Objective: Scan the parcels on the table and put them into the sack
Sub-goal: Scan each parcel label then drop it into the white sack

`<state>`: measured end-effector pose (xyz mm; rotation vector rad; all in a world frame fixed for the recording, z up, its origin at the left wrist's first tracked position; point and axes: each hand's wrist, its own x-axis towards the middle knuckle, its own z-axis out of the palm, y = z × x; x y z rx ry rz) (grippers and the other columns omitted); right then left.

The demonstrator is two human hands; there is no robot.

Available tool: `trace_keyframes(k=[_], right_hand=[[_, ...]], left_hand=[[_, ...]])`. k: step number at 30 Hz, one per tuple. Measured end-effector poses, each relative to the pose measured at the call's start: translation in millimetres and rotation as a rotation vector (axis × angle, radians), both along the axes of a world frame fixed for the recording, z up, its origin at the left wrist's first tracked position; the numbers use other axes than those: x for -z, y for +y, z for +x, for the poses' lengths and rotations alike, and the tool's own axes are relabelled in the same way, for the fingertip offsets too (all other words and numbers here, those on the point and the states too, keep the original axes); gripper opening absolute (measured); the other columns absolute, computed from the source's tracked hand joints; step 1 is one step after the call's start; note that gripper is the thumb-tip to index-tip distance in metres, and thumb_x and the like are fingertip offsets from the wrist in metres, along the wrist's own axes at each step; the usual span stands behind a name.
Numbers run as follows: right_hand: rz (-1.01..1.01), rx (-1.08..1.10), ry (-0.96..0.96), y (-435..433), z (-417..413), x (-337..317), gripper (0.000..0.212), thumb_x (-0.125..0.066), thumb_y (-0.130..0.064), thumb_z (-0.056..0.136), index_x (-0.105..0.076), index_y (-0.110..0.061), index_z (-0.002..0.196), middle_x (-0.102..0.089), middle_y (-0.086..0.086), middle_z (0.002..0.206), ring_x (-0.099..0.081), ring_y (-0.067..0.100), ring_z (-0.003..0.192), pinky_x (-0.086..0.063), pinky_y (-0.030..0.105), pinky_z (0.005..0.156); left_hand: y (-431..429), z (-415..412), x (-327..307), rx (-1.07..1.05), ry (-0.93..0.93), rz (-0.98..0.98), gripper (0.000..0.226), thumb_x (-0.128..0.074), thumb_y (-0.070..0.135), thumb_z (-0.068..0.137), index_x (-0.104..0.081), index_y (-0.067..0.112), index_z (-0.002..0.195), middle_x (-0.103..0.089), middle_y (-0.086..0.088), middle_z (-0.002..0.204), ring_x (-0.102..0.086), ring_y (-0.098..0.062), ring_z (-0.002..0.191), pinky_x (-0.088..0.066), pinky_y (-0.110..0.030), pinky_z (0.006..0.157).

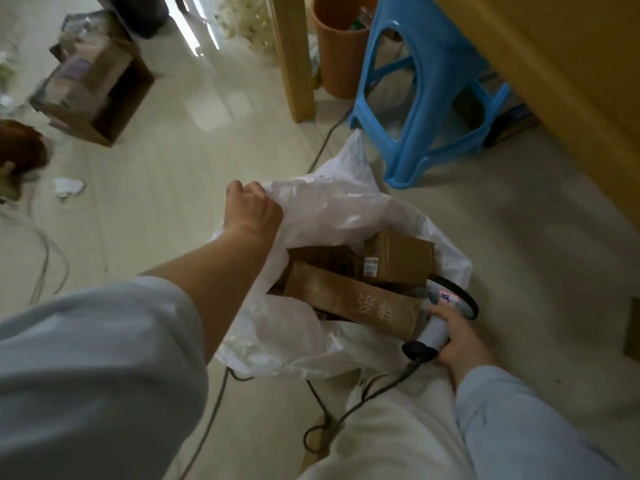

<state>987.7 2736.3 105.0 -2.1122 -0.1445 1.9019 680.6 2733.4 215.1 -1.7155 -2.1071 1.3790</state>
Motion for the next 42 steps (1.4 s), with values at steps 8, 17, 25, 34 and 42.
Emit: trace_keyframes(k=[8,17,25,34,42], right_hand=[[0.047,-0.259,-0.084,20.4,-14.1,22.8,0.029,-0.054,-0.017,0.094,-0.056,0.004,0.113,-0.057,0.018,0.076,-0.048,0.031,0.073,-0.043,0.044,0.088],[0.195,-0.23,-0.11,8.8,-65.5,68.4,0.072,-0.082,-0.025,0.048,-0.059,-0.007,0.114,-0.064,0.016,0.098,-0.062,0.031,0.078,-0.051,0.033,0.063],[0.26,-0.404,-0.031,-49.6,-200.4,-62.8,0.015,-0.071,-0.004,0.075,-0.062,-0.003,0.087,-0.063,0.016,0.076,-0.062,0.032,0.071,-0.055,0.047,0.081],[0.319,-0.392,-0.183,-32.7,-225.4,-59.7,0.043,-0.077,-0.011,0.063,-0.057,-0.003,0.101,-0.06,0.013,0.079,-0.057,0.025,0.067,-0.047,0.032,0.059],[0.253,-0.313,-0.264,17.8,-184.2,16.3,0.075,-0.08,-0.028,0.036,-0.059,-0.006,0.105,-0.066,0.011,0.089,-0.064,0.027,0.077,-0.054,0.038,0.071]], left_hand=[[-14.1,-34.2,4.4,-0.136,0.06,-0.05,0.017,-0.054,0.021,0.09,-0.064,0.022,0.105,-0.066,0.001,0.104,-0.06,-0.017,0.096,-0.037,-0.031,0.085],[-85.1,-106.4,-33.5,-0.247,0.153,-0.04,0.023,-0.046,0.019,0.09,-0.06,0.021,0.109,-0.067,-0.002,0.101,-0.064,-0.018,0.09,-0.035,-0.033,0.077],[-157.2,-173.1,-60.4,-0.433,0.115,-0.034,0.027,-0.043,0.012,0.091,-0.061,0.022,0.108,-0.068,-0.001,0.104,-0.065,-0.02,0.095,-0.034,-0.033,0.076],[-174.9,-193.4,-26.3,-0.518,-0.066,0.111,0.034,-0.053,0.018,0.089,-0.058,0.022,0.122,-0.056,-0.005,0.117,-0.049,-0.017,0.11,-0.034,-0.037,0.086],[-124.0,-185.5,17.6,-0.65,-0.099,0.176,0.055,-0.033,0.051,0.098,-0.051,0.01,0.13,-0.05,-0.016,0.125,-0.052,-0.027,0.112,-0.03,-0.045,0.107]])
